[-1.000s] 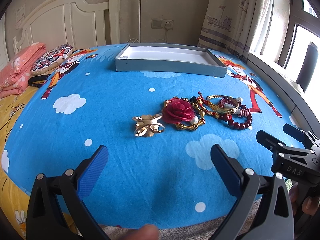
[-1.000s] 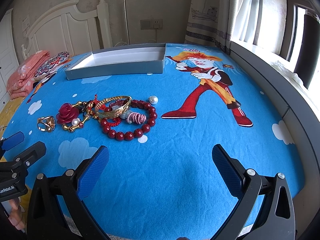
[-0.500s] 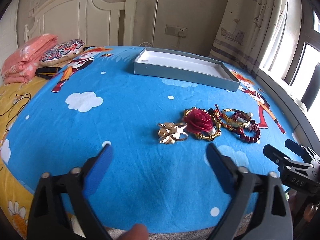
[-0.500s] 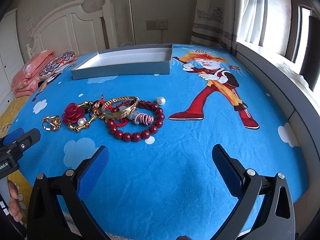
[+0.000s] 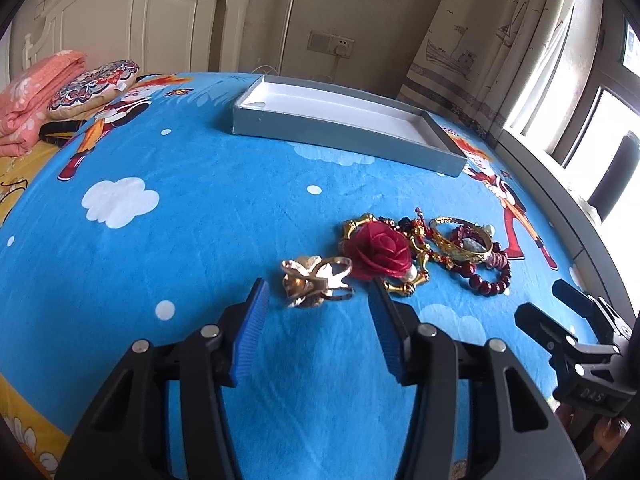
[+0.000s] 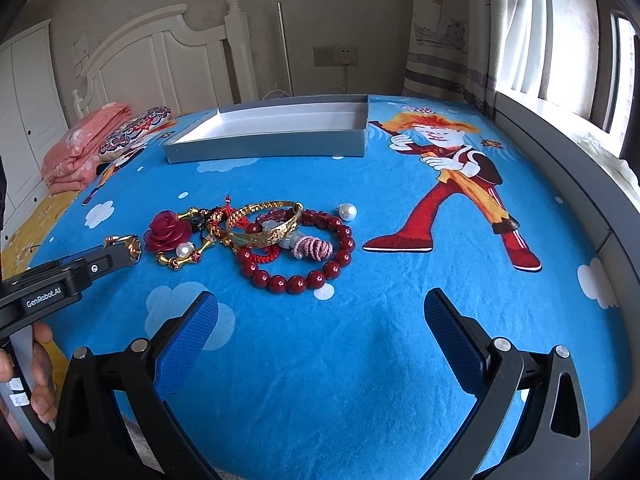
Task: Organize jewelry
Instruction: 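Grasp the gold flower ring with the left gripper while the right gripper approaches the gold bangle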
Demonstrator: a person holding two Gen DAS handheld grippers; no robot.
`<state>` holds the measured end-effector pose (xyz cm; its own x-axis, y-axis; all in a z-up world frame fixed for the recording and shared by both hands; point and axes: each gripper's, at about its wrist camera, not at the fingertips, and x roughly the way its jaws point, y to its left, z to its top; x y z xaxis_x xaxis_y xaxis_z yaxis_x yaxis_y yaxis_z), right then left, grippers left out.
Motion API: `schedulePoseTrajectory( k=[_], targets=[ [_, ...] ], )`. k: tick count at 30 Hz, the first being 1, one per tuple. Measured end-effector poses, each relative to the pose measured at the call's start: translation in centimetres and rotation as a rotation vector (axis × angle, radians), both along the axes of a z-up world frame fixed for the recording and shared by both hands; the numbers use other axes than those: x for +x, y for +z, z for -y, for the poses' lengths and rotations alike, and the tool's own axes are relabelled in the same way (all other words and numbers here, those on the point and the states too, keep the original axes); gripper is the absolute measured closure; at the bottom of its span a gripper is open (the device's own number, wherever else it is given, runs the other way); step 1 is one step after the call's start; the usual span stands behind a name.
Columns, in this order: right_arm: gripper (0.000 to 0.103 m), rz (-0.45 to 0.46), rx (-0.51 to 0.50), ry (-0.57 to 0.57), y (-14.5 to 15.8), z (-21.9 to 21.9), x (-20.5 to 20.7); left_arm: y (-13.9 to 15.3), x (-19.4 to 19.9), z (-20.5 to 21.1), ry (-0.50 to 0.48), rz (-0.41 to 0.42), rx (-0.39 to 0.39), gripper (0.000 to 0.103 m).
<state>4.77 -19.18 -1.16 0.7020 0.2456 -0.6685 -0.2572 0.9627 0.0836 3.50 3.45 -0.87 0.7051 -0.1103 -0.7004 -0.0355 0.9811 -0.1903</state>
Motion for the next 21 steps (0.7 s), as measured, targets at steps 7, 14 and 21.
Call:
schedulePoseTrajectory(
  k=[7,14,21],
  targets=[
    [0.006,-0.024,0.035,0.004,-0.3,0.6,1.1,-0.7,1.5,0.2,0.001,-0.034,0.03,0.065],
    [0.007,-0.028,0.044,0.024,0.5,0.1,3.0,-0.8,1.2,0.2,0.005,-0.023,0.045,0.065],
    [0.007,-0.059,-0.029,0.104,0.4,-2.9,5.3,-0.7,0.9,-0.7,0.029,-0.014,0.017,0.065]
  ],
)
